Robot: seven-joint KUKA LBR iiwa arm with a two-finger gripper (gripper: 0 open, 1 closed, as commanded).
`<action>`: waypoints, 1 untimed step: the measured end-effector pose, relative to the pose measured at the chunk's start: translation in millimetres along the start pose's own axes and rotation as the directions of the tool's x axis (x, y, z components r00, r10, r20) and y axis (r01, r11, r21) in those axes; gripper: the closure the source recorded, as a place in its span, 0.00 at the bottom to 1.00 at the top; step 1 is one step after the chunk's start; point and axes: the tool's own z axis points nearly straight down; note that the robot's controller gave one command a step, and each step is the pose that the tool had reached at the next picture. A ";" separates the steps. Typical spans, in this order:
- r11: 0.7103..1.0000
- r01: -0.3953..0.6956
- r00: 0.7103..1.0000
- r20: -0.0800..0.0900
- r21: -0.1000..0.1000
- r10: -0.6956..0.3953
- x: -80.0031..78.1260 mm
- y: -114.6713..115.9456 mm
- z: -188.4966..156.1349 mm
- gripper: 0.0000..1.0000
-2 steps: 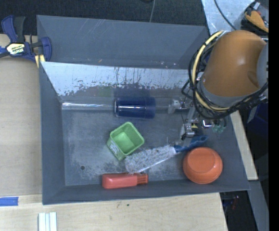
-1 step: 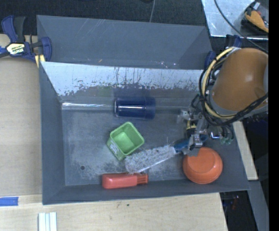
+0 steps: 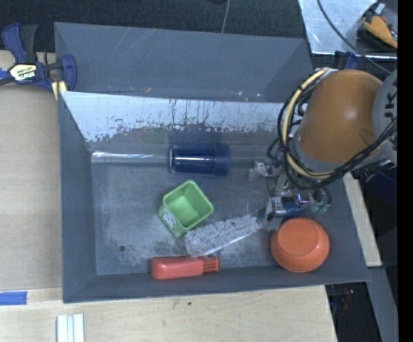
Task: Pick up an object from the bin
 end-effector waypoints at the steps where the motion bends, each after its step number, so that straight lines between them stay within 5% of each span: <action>1: 0.970 0.243 0.970 -0.002 -0.003 -0.243 -0.5 22.5 10.2 0.00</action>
Offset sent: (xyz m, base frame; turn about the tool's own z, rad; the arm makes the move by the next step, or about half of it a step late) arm -0.0316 0.0086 -0.0259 -0.0644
